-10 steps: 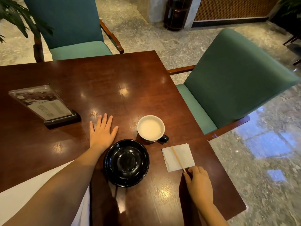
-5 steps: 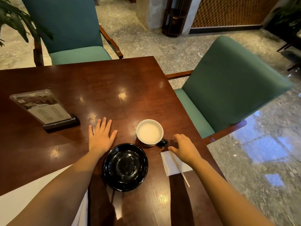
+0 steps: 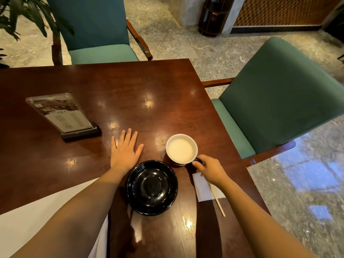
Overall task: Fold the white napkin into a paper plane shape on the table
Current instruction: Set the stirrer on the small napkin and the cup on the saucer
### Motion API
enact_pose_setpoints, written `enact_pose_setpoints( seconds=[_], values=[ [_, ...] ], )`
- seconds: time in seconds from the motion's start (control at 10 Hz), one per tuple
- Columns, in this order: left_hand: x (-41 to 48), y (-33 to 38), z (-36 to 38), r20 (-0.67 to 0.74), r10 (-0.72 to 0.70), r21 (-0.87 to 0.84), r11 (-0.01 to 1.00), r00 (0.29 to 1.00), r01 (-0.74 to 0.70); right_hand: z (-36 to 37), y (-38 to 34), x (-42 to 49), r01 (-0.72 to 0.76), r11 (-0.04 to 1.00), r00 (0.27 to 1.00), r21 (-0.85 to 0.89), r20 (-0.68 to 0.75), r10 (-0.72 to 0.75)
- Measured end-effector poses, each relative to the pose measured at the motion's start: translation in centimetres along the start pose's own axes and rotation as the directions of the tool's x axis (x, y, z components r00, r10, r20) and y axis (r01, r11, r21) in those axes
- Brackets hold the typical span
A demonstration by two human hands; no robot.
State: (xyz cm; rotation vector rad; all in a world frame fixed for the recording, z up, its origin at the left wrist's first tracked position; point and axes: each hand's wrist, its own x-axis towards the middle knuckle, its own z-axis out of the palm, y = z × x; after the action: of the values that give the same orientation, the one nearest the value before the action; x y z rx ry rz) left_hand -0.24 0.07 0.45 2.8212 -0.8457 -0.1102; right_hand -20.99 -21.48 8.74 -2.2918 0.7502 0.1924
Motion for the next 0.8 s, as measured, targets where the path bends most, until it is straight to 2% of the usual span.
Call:
enact_pose_setpoints(
  seconds=[0.2, 0.4, 0.5, 0.8],
  values=[
    [0.1, 0.0, 0.1, 0.001, 0.003, 0.003, 1.000, 1.000, -0.003, -0.5, 0.1, 0.2, 0.014, 0.995, 0.999, 0.103, 0.031, -0.017],
    [0.0, 0.0, 0.1, -0.004, 0.000, 0.006, 1.000, 1.000, 0.000, -0.3, -0.2, -0.7, 0.066, 0.986, 0.998, 0.156, -0.030, -0.062],
    [0.0, 0.0, 0.2, -0.009, 0.003, 0.010, 1.000, 1.000, -0.003, -0.6, -0.7, -1.3, 0.108, 0.964, 0.993, 0.244, 0.011, -0.114],
    [0.2, -0.2, 0.5, -0.003, 0.004, 0.025, 1.000, 1.000, -0.004, 1.1, -2.4, -3.3, 0.172, 0.954, 0.966, 0.244, 0.148, -0.212]
  ],
)
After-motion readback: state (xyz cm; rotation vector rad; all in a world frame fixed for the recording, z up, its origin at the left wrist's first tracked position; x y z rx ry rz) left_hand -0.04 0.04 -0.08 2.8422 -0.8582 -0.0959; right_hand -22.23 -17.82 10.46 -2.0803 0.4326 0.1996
